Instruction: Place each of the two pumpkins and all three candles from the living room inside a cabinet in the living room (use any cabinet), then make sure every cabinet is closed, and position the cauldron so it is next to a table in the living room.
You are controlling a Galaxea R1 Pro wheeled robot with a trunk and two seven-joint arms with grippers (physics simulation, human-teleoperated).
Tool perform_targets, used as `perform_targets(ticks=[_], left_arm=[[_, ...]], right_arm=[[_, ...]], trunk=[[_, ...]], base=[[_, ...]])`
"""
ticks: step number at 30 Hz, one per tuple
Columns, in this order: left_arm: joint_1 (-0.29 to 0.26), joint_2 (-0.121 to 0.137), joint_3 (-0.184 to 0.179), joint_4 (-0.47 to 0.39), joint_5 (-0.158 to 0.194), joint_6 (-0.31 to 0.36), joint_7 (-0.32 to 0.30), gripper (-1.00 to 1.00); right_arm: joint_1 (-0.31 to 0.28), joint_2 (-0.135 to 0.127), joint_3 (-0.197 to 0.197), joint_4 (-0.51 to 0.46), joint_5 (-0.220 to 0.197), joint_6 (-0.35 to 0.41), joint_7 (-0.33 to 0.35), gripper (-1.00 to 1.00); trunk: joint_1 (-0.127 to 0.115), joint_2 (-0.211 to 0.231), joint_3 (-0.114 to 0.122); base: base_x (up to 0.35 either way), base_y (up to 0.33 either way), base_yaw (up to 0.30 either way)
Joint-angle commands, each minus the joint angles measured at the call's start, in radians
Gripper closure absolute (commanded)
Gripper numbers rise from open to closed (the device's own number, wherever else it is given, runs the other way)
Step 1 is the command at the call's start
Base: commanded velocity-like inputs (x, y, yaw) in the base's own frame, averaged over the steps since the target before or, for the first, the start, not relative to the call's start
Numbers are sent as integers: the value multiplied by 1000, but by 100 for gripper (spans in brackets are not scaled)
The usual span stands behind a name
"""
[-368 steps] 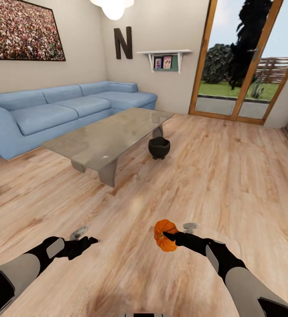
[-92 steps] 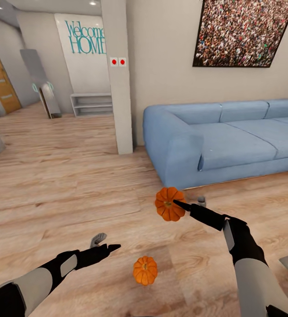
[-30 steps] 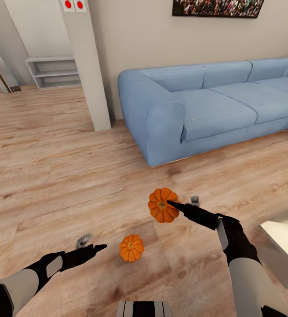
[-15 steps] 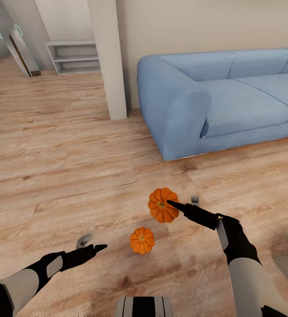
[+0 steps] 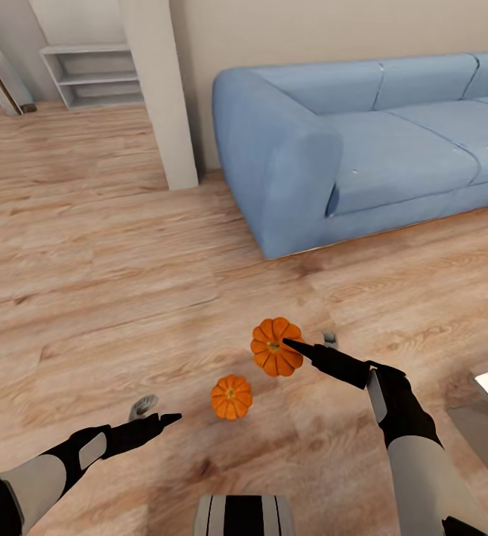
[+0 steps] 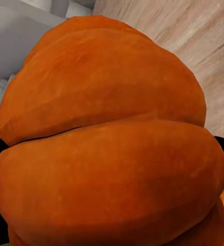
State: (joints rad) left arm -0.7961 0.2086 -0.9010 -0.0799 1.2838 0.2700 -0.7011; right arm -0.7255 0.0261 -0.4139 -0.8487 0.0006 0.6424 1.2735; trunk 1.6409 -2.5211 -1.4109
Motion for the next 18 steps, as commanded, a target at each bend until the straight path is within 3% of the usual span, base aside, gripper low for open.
perform_targets(ticks=[1,6,11,18], left_arm=[[0,0,1,0,0,0,0,-100],[0,0,1,0,0,0,0,-100],[18,-6,3,-22,5,-10,-7,-100],[30,-6,3,-61,3,-9,-7,-100]], right_arm=[[0,0,0,0,-2,2,1,100],[0,0,0,0,-2,3,3,100],[-29,-11,-12,-29,-13,-7,10,100],[-70,29,-6,-71,-68,-12,-10,100]], trunk=[[0,0,-4],[3,-1,-23],[3,-2,-23],[3,-2,-23]], base=[[0,0,-77],[0,0,-19],[0,0,0],[156,-88,0]])
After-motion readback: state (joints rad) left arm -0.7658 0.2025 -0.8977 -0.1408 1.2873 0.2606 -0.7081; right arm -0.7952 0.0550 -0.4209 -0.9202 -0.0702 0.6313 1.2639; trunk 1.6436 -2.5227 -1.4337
